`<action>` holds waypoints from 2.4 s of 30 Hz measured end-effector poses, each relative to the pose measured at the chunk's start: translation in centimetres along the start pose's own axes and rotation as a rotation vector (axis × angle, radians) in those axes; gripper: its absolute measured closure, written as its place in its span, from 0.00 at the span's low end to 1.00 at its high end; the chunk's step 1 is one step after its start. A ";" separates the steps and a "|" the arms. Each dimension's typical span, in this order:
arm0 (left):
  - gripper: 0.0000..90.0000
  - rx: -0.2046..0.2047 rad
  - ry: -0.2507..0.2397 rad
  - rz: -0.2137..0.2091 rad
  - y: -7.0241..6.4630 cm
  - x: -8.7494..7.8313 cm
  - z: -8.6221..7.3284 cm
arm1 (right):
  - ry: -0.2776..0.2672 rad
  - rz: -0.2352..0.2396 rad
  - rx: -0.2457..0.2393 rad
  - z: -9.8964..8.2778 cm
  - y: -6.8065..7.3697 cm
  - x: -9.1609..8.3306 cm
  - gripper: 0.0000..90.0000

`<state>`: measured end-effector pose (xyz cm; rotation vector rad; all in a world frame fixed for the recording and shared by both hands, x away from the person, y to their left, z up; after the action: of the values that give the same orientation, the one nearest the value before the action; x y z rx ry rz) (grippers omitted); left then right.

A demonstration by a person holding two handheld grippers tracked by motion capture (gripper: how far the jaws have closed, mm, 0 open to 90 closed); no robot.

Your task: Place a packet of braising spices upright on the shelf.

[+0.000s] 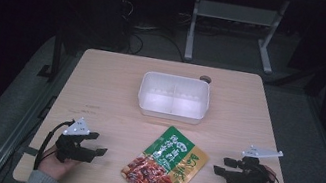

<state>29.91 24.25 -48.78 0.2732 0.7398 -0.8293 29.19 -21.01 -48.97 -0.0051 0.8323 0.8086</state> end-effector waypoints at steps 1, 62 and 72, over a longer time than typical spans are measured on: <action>0.36 0.000 0.000 0.000 0.0 0.0 0.0 | 0.000 0.000 0.000 0.0 0.0 0.0 0.45; 0.98 0.295 0.191 -0.246 -9.8 5.1 3.1 | 0.147 0.014 0.006 4.6 1.9 4.6 0.50; 0.95 0.295 0.197 -0.244 -9.5 5.5 2.8 | 0.178 -0.019 -0.020 3.8 2.1 5.6 0.55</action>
<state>26.62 13.45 -49.99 0.5422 0.8443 -1.1576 32.59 -14.77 -49.45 -0.1040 0.9909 0.8070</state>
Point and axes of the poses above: each handheld gripper's, and its own axes: x roughly forward along the jaws, z roughly out of its top, y roughly to its left, the point moved 6 cm from there along x, roughly forward along the jaws, and after that the axes turned 1 degree about y, right-handed, at the moved point
